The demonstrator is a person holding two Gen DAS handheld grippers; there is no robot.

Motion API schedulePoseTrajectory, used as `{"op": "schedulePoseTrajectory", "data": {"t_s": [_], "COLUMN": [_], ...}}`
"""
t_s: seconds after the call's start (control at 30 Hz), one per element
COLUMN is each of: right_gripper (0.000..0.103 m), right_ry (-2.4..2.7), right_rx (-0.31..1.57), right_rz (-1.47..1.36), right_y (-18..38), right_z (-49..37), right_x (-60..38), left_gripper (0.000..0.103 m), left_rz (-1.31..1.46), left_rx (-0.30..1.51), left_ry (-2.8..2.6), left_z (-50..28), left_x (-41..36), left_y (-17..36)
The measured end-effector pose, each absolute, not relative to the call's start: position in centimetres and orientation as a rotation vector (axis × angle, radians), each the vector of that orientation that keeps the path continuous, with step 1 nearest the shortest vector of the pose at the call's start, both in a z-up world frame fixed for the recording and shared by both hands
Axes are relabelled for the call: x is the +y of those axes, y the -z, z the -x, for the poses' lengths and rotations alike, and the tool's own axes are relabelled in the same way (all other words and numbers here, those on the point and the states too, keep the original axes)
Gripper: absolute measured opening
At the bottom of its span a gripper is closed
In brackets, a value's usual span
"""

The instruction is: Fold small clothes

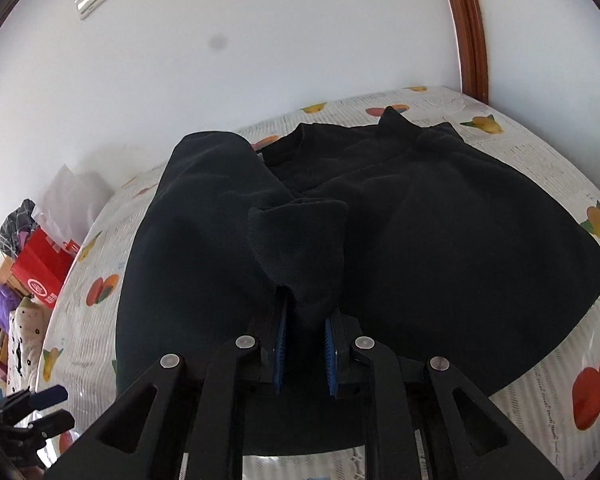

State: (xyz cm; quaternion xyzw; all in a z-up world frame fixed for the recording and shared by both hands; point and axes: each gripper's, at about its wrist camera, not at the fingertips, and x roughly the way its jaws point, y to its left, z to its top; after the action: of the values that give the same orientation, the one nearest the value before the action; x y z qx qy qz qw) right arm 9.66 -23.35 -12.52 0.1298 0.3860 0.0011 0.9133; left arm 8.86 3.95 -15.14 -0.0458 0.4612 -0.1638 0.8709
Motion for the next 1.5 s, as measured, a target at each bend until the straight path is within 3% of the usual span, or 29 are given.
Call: {"op": "schedulePoseTrajectory", "data": {"t_s": [0.07, 0.23, 0.3, 0.43, 0.57, 0.6, 0.63, 0.67, 0.73, 0.83, 1.2, 1.5], "right_gripper": [0.021, 0.048, 0.054, 0.055, 0.055, 0.055, 0.053, 0.05, 0.024, 0.02, 0.018, 0.019], "right_ry": [-0.029, -0.095, -0.115, -0.158, -0.155, -0.144, -0.133, -0.127, -0.141, -0.128, -0.227, -0.319], "right_rx": [0.796, 0.776, 0.782, 0.809, 0.825, 0.827, 0.836, 0.84, 0.842, 0.819, 0.852, 0.846], "right_rz": [-0.232, -0.216, -0.223, -0.264, -0.285, -0.282, -0.274, -0.264, -0.228, -0.15, -0.096, -0.069], "right_y": [12.2, 10.4, 10.2, 10.8, 11.8, 12.2, 12.5, 12.6, 12.9, 13.2, 13.2, 13.5], "right_z": [-9.4, -8.9, -9.4, -11.2, -12.9, -13.3, -13.7, -14.0, -14.4, -14.5, -16.3, -16.8], "right_x": [-23.6, -24.6, -25.1, -25.8, -26.0, -25.9, -25.8, -25.6, -25.0, -23.7, -17.3, -11.0], "left_gripper": [0.06, 0.066, 0.066, 0.066, 0.064, 0.06, 0.049, 0.045, 0.032, 0.026, 0.021, 0.025], "left_rz": [0.091, 0.071, 0.057, 0.059, 0.052, 0.049, 0.044, 0.036, 0.041, 0.027, 0.098, 0.164], "left_rx": [0.959, 0.954, 0.958, 0.982, 0.97, 0.968, 0.969, 0.973, 0.983, 0.954, 0.927, 0.923], "left_ry": [0.374, 0.436, 0.438, 0.433, 0.393, 0.385, 0.376, 0.368, 0.389, 0.382, 0.26, 0.189], "left_z": [-9.3, -10.0, -10.5, -11.7, -12.2, -12.4, -12.6, -12.7, -12.7, -12.0, -10.3, -8.1], "left_x": [2.4, -1.2, -2.4, -4.4, -5.7, -5.9, -6.0, -6.0, -5.9, -5.5, 2.3, 8.5], "left_y": [15.1, 15.3, 15.5, 16.4, 16.7, 16.8, 16.8, 16.9, 17.0, 16.6, 15.8, 15.3]}}
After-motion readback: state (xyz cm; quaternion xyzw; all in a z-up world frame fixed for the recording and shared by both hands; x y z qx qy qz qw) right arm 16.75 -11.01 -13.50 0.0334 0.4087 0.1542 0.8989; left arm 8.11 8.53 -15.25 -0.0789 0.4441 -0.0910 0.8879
